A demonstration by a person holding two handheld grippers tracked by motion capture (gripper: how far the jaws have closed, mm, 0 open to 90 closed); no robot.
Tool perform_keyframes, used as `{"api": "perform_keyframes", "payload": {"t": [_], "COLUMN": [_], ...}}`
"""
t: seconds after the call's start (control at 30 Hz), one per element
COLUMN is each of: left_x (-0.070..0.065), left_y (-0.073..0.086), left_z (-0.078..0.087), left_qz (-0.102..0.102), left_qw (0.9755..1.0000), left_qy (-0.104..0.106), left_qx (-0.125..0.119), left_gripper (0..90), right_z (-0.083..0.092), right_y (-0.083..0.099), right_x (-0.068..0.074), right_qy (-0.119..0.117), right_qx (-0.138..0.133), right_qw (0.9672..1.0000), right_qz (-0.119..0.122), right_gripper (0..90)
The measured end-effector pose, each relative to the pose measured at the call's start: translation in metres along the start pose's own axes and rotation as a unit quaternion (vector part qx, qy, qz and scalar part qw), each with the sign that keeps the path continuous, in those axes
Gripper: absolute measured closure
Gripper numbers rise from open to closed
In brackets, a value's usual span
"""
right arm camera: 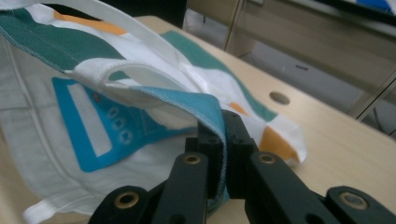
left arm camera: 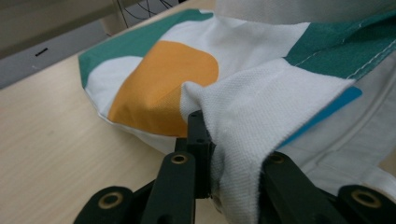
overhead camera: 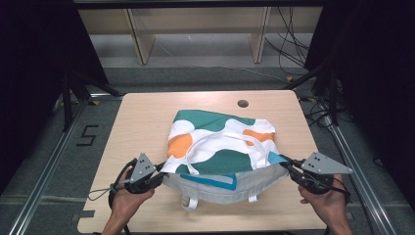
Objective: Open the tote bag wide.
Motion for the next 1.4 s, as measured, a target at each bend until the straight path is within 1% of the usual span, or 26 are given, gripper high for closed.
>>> {"api": "perform_keyframes", "payload": {"t": [0.03, 0.07, 0.1, 0.13, 0.17, 0.2, 0.4, 0.43, 0.5, 0.53, 0.57, 0.6, 0.63, 0.7, 0.73, 0.77, 0.8, 0.83, 0.87, 1.0, 1.03, 1.1, 1.2, 1.3, 1.37, 1.4], "left_x": [0.003, 0.01, 0.013, 0.018, 0.024, 0.027, 0.038, 0.038, 0.041, 0.042, 0.041, 0.04, 0.042, 0.045, 0.046, 0.046, 0.046, 0.048, 0.05, 0.063, 0.067, 0.073, 0.078, 0.08, 0.079, 0.078], "left_y": [-0.006, -0.011, -0.015, -0.021, -0.028, -0.032, -0.068, -0.068, -0.083, -0.089, -0.093, -0.099, -0.105, -0.121, -0.134, -0.134, -0.138, -0.143, -0.147, -0.147, -0.143, -0.136, -0.122, -0.108, -0.1, -0.096], "left_z": [0.0, 0.0, 0.002, 0.003, 0.003, 0.006, 0.022, 0.022, 0.03, 0.035, 0.039, 0.043, 0.048, 0.061, 0.072, 0.072, 0.076, 0.08, 0.082, 0.074, 0.066, 0.058, 0.049, 0.042, 0.037, 0.035], "left_qz": [0.013, 0.004, 0.022, 0.026, 0.016, 0.026, 0.021, 0.021, 0.012, -0.002, -0.012, -0.005, 0.004, -0.003, -0.02, -0.02, -0.019, -0.016, -0.009, 0.026, 0.03, 0.044, 0.059, 0.035, 0.044, 0.045], "left_qw": [0.9999, 0.9999, 0.9995, 0.9992, 0.9991, 0.9987, 0.9963, 0.9963, 0.9938, 0.9928, 0.9929, 0.9922, 0.9903, 0.9867, 0.9848, 0.9848, 0.9841, 0.9825, 0.9813, 0.9789, 0.979, 0.9796, 0.9814, 0.986, 0.9869, 0.9877], "left_qy": [-0.004, -0.011, -0.017, -0.023, -0.027, -0.032, -0.04, -0.04, -0.057, -0.069, -0.064, -0.054, -0.057, -0.065, -0.066, -0.066, -0.066, -0.067, -0.062, -0.062, -0.065, -0.06, -0.059, -0.066, -0.06, -0.058], "left_qx": [-0.008, -0.011, -0.01, -0.017, -0.029, -0.029, -0.073, -0.073, -0.095, -0.098, -0.099, -0.112, -0.127, -0.149, -0.16, -0.16, -0.164, -0.173, -0.182, -0.193, -0.191, -0.187, -0.173, -0.149, -0.143, -0.138], "left_gripper": [81.7, 81.9, 82.0, 82.1, 82.3, 82.4, 82.9, 83.1, 83.5, 83.9, 84.0, 84.0, 84.1, 84.2, 84.3, 84.2, 84.2, 84.3, 84.2, 84.1, 84.0, 83.8, 83.4, 83.0, 82.9, 82.8], "right_z": [-0.001, -0.001, -0.001, -0.002, -0.002, -0.001, 0.011, 0.011, 0.016, 0.018, 0.021, 0.024, 0.03, 0.036, 0.04, 0.04, 0.048, 0.05, 0.052, 0.053, 0.05, 0.041, 0.026, 0.013, 0.005, 0.002], "right_y": [-0.008, -0.015, -0.022, -0.028, -0.034, -0.04, -0.067, -0.067, -0.076, -0.08, -0.084, -0.086, -0.094, -0.1, -0.105, -0.105, -0.113, -0.117, -0.12, -0.131, -0.133, -0.132, -0.128, -0.124, -0.12, -0.12], "right_x": [-0.001, -0.001, -0.001, -0.002, -0.003, -0.003, -0.009, -0.009, -0.008, -0.006, -0.007, -0.006, -0.006, -0.004, -0.002, -0.002, 0.002, 0.002, 0.002, 0.0, -0.001, -0.007, -0.012, -0.014, -0.015, -0.017], "right_qy": [0.002, 0.006, 0.01, 0.015, 0.019, 0.021, 0.032, 0.032, 0.031, 0.03, 0.034, 0.031, 0.025, 0.018, 0.011, 0.011, 0.012, 0.014, 0.016, 0.015, 0.015, 0.02, 0.018, 0.015, 0.013, 0.02], "right_qx": [-0.007, -0.009, -0.012, -0.015, -0.019, -0.019, -0.04, -0.04, -0.049, -0.051, -0.057, -0.058, -0.064, -0.064, -0.067, -0.067, -0.066, -0.069, -0.067, -0.068, -0.071, -0.069, -0.066, -0.055, -0.048, -0.048], "right_qw": [0.9998, 0.9997, 0.9995, 0.9991, 0.9988, 0.9986, 0.9973, 0.9973, 0.9968, 0.9966, 0.996, 0.9957, 0.9958, 0.996, 0.9956, 0.9956, 0.9953, 0.9941, 0.9942, 0.9938, 0.9935, 0.9948, 0.9953, 0.9963, 0.9969, 0.9962], "right_qz": [0.017, 0.022, 0.028, 0.037, 0.04, 0.045, 0.053, 0.053, 0.056, 0.057, 0.06, 0.065, 0.06, 0.06, 0.065, 0.065, 0.07, 0.083, 0.082, 0.086, 0.088, 0.073, 0.069, 0.065, 0.061, 0.07], "right_gripper": [88.1, 88.2, 88.2, 88.2, 88.3, 88.3, 88.4, 88.4, 88.5, 88.5, 88.5, 88.5, 88.6, 88.6, 88.6, 88.6, 88.6, 88.6, 88.6, 88.6, 88.5, 88.5, 88.5, 88.5, 88.5, 88.5]}}
Point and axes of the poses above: each handheld gripper's, and its own axes: z roughly backward along the jaws, y roughly out of its underside, x roughly to its left, the point moved 10 cm from there along -z, roughly forward along the jaws, and after that the axes turned 15 degrees about -z, right-handed, at the moved point
